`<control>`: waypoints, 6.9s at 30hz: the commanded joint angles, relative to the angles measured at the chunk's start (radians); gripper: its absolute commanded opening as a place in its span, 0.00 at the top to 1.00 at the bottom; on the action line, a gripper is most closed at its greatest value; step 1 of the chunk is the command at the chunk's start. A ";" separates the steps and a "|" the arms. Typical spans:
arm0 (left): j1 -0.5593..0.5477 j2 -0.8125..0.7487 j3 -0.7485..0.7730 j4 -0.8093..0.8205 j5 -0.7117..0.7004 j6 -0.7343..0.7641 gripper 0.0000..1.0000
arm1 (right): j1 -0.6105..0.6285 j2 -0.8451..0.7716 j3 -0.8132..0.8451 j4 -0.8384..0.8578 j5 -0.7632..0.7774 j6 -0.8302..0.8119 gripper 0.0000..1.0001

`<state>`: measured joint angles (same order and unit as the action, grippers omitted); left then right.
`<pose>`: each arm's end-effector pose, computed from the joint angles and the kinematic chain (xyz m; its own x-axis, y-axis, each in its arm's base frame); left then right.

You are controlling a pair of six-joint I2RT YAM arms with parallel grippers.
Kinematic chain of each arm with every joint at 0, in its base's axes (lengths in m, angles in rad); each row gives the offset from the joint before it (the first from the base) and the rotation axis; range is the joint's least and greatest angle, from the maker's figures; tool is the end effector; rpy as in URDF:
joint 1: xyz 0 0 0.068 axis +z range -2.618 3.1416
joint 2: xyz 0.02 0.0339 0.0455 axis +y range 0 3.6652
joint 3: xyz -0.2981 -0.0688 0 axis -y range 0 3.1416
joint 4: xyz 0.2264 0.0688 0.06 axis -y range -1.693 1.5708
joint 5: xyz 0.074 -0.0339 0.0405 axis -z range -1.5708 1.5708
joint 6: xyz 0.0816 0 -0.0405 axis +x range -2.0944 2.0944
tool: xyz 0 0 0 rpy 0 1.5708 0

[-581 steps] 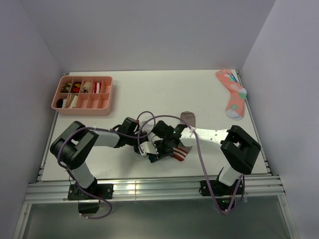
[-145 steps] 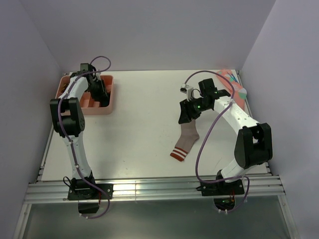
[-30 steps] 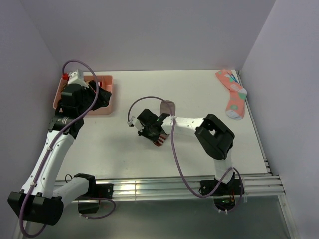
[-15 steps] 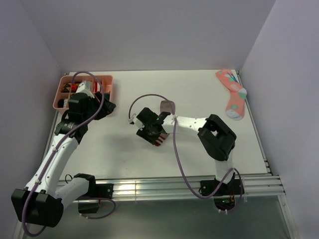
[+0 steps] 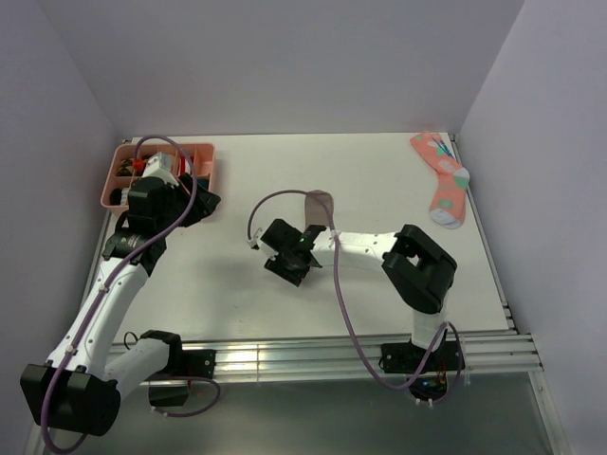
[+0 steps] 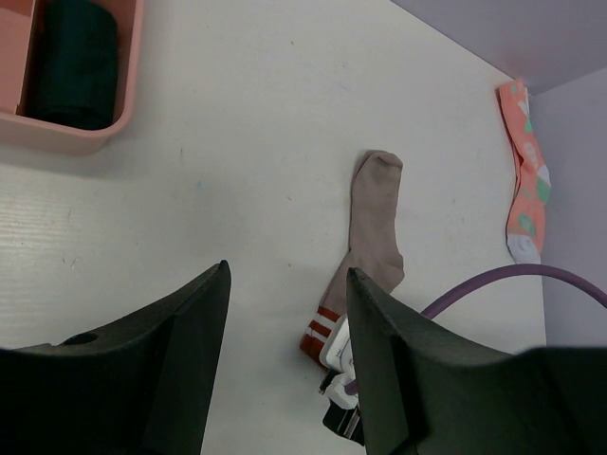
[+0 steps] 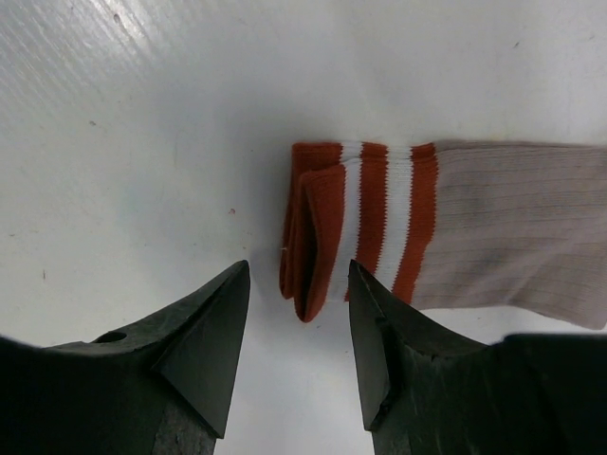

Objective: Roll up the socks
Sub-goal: Roll the sock at the center of the board.

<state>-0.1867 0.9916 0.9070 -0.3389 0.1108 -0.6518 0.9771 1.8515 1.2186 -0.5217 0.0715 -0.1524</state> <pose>0.2232 -0.0514 0.3399 -0.4930 -0.5204 -0.6972 -0.0196 0.8078 -0.5892 0.2193 0.3146 0.1723 -0.3827 -0.8377 -0.3897 -0.8789 0.4601 -0.1260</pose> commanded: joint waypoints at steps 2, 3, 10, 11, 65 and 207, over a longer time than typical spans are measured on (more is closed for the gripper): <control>0.004 -0.024 -0.003 0.040 0.012 -0.002 0.43 | 0.021 -0.034 -0.014 0.023 0.020 0.013 0.47; 0.004 -0.024 -0.003 0.038 0.012 0.000 0.43 | 0.023 -0.029 -0.014 0.026 0.022 0.014 0.48; 0.004 -0.019 -0.008 0.041 0.016 0.003 0.43 | 0.026 -0.005 -0.039 0.069 0.037 0.011 0.52; 0.004 -0.019 -0.011 0.046 0.017 0.003 0.43 | 0.026 0.003 -0.048 0.077 0.037 0.011 0.54; -0.527 0.309 -0.645 1.318 0.118 0.202 0.52 | -0.445 0.359 0.263 -0.603 -1.099 -0.332 0.74; -0.468 0.989 0.237 -0.206 0.460 0.075 0.99 | 0.109 -0.471 -0.550 0.351 -0.142 -0.575 0.67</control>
<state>-0.6598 1.9465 1.1328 -0.4759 0.6350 -0.6350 1.0672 1.3602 0.6647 -0.2470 -0.1181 -0.7040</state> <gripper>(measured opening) 0.065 0.329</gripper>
